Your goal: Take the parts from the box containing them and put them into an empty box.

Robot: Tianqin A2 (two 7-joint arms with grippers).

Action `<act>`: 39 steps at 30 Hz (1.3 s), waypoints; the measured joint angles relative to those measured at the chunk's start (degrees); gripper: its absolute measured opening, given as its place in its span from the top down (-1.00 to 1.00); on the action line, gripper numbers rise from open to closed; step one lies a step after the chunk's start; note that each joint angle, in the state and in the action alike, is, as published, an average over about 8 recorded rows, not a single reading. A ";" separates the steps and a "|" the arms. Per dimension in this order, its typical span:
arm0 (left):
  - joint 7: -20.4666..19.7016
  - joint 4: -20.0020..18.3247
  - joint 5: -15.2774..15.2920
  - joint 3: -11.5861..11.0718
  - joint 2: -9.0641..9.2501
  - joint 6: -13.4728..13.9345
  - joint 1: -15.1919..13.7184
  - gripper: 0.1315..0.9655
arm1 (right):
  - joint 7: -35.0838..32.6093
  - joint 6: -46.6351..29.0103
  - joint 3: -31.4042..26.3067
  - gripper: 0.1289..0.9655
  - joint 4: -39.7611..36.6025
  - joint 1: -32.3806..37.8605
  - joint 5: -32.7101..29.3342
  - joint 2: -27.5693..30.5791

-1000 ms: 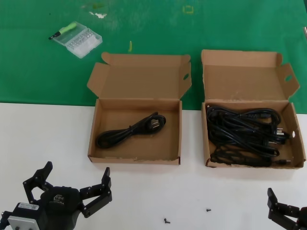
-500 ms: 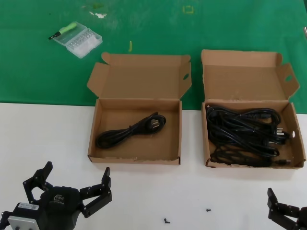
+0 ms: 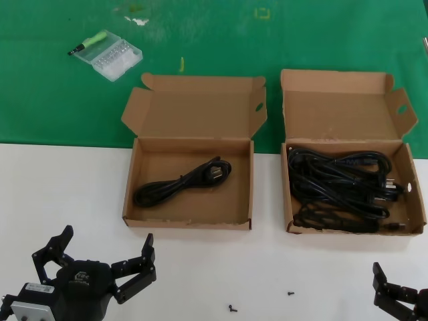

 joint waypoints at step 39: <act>0.00 0.00 0.00 0.00 0.00 0.00 0.00 -1.00 | 0.00 0.00 0.00 -1.00 0.00 0.00 0.00 0.00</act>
